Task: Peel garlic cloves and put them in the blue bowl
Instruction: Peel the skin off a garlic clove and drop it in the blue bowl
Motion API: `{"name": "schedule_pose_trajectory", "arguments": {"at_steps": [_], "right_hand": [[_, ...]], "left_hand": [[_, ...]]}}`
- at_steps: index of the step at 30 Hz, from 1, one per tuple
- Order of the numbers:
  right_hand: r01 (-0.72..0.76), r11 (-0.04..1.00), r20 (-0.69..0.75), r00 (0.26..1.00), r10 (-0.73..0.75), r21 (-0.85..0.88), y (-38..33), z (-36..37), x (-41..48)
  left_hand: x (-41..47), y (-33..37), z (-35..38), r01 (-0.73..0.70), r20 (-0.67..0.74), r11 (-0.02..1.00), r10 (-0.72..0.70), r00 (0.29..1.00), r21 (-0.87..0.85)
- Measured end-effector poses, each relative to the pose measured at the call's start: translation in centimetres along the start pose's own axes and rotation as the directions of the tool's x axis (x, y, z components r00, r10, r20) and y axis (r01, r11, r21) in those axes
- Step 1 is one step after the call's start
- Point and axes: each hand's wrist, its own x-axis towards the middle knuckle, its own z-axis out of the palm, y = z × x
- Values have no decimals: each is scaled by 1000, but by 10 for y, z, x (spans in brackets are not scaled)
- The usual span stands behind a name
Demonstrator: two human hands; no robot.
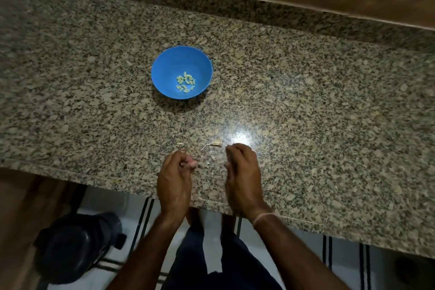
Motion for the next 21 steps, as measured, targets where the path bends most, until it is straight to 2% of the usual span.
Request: {"name": "schedule_pose_trajectory", "arguments": {"at_steps": [2, 7, 10, 14, 17, 21], "right_hand": [[40, 998, 45, 998, -38, -58, 4, -5, 0], [186, 980, 193, 966, -170, -66, -8, 10, 7], [212, 975, 266, 946, -188, -64, -9, 12, 8], [234, 972, 200, 954, -222, -36, -13, 14, 14], [290, 948, 194, 945, -263, -130, -14, 16, 21], [401, 863, 265, 907, -328, -308, -9, 19, 25]], "left_hand": [[-4, -3, 1, 31, -16, 1000, -31, 999, -3], [-12, -9, 4, 52, -33, 998, -53, 998, -25], [-16, -9, 2, 64, -63, 998, -65, 996, -22], [-16, -11, 4, 91, -80, 995, -93, 992, -30], [-15, -9, 7, 108, -80, 994, -109, 991, -20], [-10, -9, 11, 126, -60, 992, -125, 990, 15]]}}
